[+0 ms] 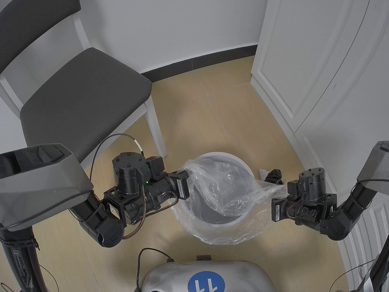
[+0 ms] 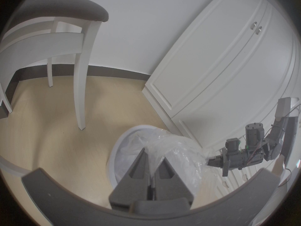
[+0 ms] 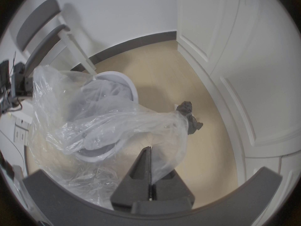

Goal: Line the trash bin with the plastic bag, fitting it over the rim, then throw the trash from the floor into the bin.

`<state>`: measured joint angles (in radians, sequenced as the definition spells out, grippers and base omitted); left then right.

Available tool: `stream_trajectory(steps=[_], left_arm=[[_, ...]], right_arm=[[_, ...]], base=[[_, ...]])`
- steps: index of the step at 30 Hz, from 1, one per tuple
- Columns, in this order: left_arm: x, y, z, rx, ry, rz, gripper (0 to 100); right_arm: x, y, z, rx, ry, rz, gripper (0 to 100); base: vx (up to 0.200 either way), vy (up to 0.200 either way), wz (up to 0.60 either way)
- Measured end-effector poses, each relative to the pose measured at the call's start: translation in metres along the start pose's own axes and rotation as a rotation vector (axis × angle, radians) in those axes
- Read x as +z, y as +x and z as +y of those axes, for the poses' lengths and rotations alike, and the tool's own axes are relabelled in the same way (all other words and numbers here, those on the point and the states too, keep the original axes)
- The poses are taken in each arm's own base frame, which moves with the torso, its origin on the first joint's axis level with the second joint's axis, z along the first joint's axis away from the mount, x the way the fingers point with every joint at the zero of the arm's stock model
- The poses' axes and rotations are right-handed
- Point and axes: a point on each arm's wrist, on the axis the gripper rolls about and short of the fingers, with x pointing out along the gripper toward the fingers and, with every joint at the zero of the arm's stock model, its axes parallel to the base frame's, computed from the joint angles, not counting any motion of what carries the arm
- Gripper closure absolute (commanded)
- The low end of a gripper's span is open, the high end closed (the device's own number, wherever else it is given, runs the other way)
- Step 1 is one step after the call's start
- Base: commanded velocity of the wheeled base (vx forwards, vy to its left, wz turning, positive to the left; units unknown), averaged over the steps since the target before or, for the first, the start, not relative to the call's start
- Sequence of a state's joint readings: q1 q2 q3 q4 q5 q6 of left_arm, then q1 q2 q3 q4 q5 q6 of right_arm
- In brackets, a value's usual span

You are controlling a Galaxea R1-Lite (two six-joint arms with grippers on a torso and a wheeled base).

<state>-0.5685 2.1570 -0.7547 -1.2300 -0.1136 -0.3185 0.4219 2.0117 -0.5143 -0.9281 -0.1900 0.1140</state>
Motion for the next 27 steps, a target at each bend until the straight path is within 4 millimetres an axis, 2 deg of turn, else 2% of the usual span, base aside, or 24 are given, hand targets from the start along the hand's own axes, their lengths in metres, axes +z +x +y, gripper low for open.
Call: stream_trajectory(steps=[9, 10, 13, 17, 23, 27], left_arm=[[-0.010, 0.001, -0.009, -0.020, 0.024, 0.025, 100], [-0.010, 0.002, -0.009, -0.019, 0.025, 0.022, 100], [-0.010, 0.006, -0.009, -0.010, 0.024, 0.017, 100], [-0.010, 0.007, -0.009, -0.008, 0.024, 0.017, 100], [-0.011, 0.009, -0.009, -0.008, 0.024, 0.018, 100], [-0.012, 0.009, -0.009, -0.006, 0.023, 0.020, 100]], right_arm=[[-0.016, 0.007, 0.004, -0.003, -0.076, -0.144, 100], [-0.020, 0.009, 0.003, -0.004, -0.088, -0.142, 0], [-0.034, 0.010, 0.001, -0.008, -0.130, -0.101, 0], [-0.041, 0.005, -0.001, 0.003, -0.150, -0.082, 0], [-0.042, -0.020, -0.006, 0.080, -0.221, -0.078, 0], [-0.033, -0.045, -0.007, 0.127, -0.252, -0.135, 0]], base=[[0.000, 0.000, 0.00], [0.000, 0.000, 0.00], [0.000, 0.000, 0.00], [0.000, 0.000, 0.00], [0.000, 0.000, 0.00], [0.000, 0.000, 0.00]])
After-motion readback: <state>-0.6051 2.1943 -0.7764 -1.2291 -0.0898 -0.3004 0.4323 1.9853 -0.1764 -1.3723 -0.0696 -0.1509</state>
